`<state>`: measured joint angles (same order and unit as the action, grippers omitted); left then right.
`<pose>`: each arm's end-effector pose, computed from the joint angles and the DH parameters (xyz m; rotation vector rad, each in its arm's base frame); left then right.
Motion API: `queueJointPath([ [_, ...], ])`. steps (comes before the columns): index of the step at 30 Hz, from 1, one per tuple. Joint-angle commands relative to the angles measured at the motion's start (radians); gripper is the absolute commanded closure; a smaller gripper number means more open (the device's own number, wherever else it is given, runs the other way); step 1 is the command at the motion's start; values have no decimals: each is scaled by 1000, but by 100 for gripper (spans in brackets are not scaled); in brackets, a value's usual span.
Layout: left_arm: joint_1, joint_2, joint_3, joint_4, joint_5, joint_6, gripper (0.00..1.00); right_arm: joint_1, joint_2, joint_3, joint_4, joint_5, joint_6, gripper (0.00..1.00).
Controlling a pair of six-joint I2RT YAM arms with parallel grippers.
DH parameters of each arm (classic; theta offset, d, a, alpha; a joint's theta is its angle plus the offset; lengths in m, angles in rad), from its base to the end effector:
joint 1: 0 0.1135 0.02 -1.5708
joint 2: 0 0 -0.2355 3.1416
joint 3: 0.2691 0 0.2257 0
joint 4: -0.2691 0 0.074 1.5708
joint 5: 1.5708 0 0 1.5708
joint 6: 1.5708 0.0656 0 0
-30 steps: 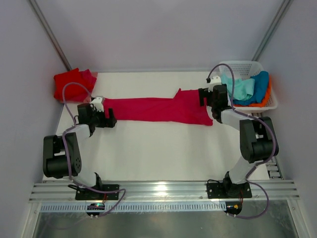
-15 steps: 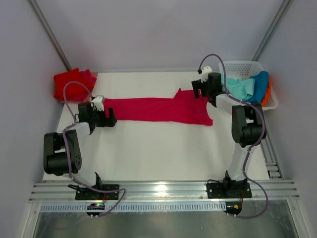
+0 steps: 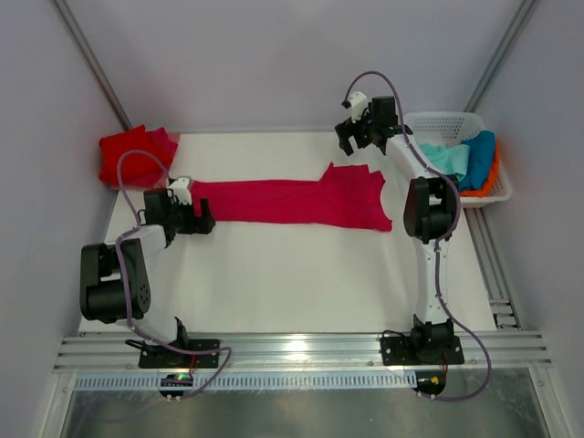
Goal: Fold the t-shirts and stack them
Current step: Fold the tshirt
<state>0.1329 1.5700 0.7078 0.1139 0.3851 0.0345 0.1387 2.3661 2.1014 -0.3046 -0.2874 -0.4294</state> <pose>0.3063 0.0161 0.1311 0.0812 2.2768 -0.3583 0.5215 0.0916 0.2056 -0.7518 1.9790 0.1349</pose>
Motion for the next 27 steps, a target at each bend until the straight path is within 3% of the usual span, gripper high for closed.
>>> queueJointPath([
  [1, -1, 2, 32, 10, 6, 11, 1, 27, 15, 45, -110, -127, -101, 1],
  [5, -3, 5, 36, 7, 5, 11, 1, 39, 13, 13, -134, -163, -155, 5],
  [20, -7, 13, 41, 1, 0, 13, 1, 48, -4, 5, -300, -325, -292, 6],
  [25, -6, 15, 45, -2, -2, 13, 1, 48, -1, 6, -329, -360, -328, 34],
  [27, -6, 15, 45, -2, -3, 13, 1, 50, 2, 8, -330, -368, -328, 35],
])
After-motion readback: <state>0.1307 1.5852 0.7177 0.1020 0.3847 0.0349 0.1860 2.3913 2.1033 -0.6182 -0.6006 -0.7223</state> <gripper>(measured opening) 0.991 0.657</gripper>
